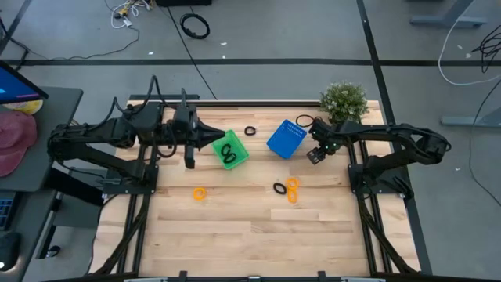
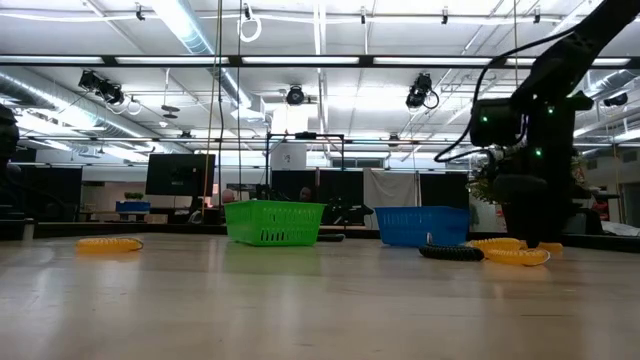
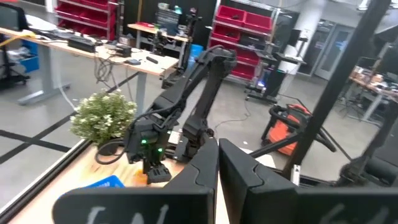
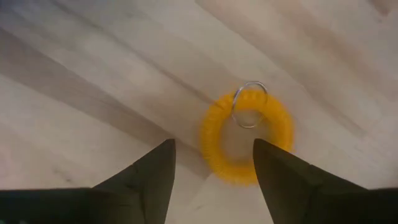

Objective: Sort spring keychains
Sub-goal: Put the yellow spring keychain into the blue bin

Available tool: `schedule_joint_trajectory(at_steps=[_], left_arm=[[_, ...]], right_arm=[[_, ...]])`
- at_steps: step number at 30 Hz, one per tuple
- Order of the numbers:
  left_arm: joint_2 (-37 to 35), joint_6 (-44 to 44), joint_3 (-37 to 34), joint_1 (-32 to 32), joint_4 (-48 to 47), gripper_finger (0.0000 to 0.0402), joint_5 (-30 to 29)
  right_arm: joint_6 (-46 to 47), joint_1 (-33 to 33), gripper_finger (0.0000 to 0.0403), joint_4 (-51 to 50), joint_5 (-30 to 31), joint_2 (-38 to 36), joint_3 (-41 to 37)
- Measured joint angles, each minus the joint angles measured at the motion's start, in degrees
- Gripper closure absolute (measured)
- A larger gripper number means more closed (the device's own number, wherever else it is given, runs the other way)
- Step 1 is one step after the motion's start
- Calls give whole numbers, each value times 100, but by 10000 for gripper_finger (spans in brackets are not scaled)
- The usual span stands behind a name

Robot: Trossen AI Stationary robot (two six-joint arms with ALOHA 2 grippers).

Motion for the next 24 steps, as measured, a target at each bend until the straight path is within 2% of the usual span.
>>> schedule_joint_trajectory(at_steps=[7,10,13,19,21,24], left_arm=[[0,-26,0,0,2,385,-229],[1,-29,0,0,6,385,-305],[2,-29,0,0,7,385,-324],[2,-31,0,0,4,385,-324],[2,-31,0,0,4,385,-324],[2,-26,0,0,3,385,-324]], right_arm=[[-53,-61,187,274,-87,108,-251],[-51,-61,203,292,-85,106,-263],[-12,-61,244,327,-79,111,-267],[132,-61,371,413,-71,119,-273],[194,-57,390,409,-77,98,-274],[248,-30,388,200,-85,29,-189]])
